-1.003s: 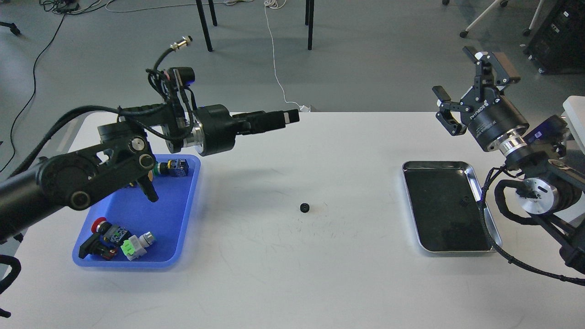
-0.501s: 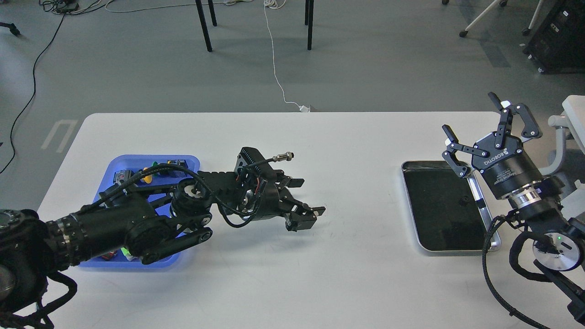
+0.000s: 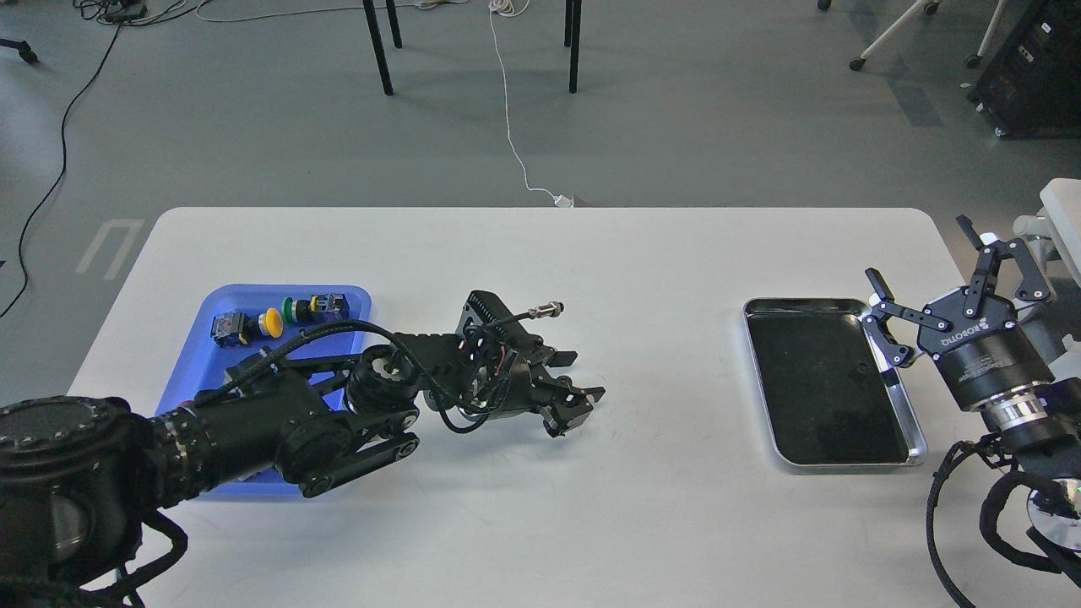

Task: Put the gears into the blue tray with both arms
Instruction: 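Reach the left hand to the black ring and grasp it, then lower the held black ring into the blue tray and release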

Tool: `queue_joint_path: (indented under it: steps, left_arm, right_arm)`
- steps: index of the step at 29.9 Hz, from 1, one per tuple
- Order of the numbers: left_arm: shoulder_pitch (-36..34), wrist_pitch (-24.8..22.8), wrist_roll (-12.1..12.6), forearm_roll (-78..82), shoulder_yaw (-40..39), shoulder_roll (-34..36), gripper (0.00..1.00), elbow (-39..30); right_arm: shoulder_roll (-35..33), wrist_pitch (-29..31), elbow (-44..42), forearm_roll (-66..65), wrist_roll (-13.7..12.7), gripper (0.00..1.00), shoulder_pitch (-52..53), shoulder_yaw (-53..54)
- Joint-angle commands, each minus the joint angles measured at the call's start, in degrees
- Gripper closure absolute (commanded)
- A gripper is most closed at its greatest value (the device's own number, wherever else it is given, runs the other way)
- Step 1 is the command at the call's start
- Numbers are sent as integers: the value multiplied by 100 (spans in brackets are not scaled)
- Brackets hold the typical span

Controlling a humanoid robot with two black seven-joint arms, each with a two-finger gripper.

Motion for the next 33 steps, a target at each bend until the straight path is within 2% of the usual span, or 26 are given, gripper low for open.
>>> queue_joint_path:
  steps: [1, 6, 17, 19, 20, 24, 28, 31, 33]
  left_arm:
    - [12, 0, -9, 3, 13, 7, 53, 91]
    - [38, 0, -9, 21, 13, 16, 54, 91]
    - [126, 0, -62, 232, 39, 148, 81, 91]
    - [126, 18, -71, 232, 30, 244, 91, 65]
    - [126, 35, -80, 223, 4, 323, 91, 21]
    - [56, 158, -106, 162, -224, 1024, 91, -601]
    - [30, 115, -124, -171, -760, 2306, 89, -1638]
    - [82, 141, -132, -619, -796, 3282, 88, -2070]
    - [144, 158, -263, -796, -735, 3924, 89, -2168]
  right_arm:
    - [-1, 1, 11, 0, -1, 1, 8, 26]
    - [-1, -8, 11, 0, -1, 1, 8, 35]
    - [-19, -8, 11, 0, -1, 1, 26, 70]
    - [-19, -8, 11, 0, -6, 1, 26, 96]
    - [-19, -16, 11, 0, -6, 1, 26, 105]
    - [-36, -16, 11, -8, -6, 1, 34, 149]
    - [-89, -16, 11, -9, -6, 1, 34, 176]
    - [-89, -43, 11, -8, -6, 1, 34, 184]
    - [-89, -51, 11, -9, -6, 1, 43, 184]
